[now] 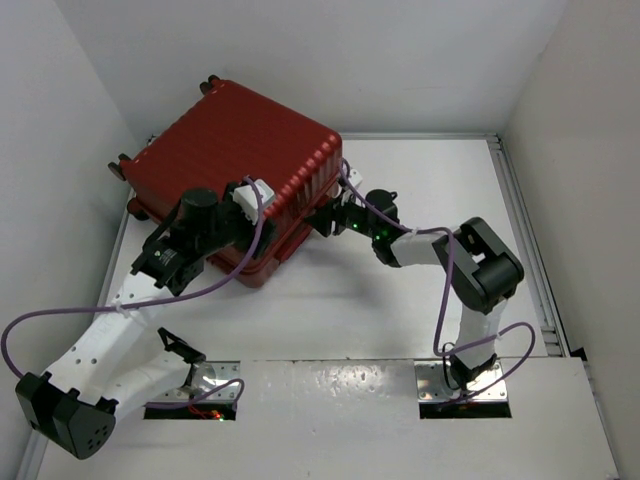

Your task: Pack the luggage

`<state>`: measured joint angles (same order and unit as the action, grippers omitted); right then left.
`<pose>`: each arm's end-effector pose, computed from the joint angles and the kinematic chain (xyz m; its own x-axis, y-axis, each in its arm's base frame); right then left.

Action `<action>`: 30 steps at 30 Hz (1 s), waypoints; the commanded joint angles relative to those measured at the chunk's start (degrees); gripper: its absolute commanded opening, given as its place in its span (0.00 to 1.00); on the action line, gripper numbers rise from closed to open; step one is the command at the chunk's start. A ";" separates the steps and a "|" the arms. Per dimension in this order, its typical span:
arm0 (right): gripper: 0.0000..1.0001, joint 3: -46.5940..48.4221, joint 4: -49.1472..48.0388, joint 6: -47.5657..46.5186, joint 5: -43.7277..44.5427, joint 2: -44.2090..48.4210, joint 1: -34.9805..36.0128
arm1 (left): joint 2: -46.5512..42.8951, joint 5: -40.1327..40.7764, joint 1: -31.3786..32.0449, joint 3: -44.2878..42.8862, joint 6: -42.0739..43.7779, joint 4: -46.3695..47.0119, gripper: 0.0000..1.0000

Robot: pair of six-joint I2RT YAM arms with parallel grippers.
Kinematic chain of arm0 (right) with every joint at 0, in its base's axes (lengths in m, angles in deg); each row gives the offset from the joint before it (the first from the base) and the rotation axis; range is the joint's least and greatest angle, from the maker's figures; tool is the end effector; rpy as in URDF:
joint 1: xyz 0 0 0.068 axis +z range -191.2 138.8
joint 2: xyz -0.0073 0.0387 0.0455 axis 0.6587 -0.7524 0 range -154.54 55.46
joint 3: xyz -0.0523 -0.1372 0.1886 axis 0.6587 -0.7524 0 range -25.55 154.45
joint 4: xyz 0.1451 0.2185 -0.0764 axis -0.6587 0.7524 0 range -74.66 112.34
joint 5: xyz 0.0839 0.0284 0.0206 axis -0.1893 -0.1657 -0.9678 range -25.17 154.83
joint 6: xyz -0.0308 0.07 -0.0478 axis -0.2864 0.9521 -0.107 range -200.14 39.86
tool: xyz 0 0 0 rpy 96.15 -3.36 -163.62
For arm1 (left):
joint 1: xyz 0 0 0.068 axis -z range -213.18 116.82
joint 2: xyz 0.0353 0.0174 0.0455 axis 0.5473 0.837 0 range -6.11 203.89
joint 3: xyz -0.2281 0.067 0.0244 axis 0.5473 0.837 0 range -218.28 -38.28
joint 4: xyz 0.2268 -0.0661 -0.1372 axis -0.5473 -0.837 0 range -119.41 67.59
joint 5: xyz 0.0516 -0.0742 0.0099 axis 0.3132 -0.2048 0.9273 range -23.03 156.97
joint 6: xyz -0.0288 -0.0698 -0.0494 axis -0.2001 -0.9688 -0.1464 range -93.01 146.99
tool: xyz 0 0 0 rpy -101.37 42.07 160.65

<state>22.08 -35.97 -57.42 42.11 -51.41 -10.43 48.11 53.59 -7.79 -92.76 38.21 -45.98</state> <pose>0.3420 0.2400 0.1215 -0.4186 0.1654 -0.8930 -0.6927 0.5778 0.4317 0.2481 -0.1383 0.3001 -0.2321 0.3197 -0.9186 0.6672 0.7396 0.0888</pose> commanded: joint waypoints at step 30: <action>0.47 1.93 -7.31 -4.79 -0.57 -4.84 3.51 | 1.07 2.93 1.51 1.92 -0.76 -5.34 0.80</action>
<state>23.22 -39.38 -60.20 41.41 -55.62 -7.29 48.15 56.06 -6.85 -92.76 38.56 -45.90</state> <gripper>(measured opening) 0.480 0.798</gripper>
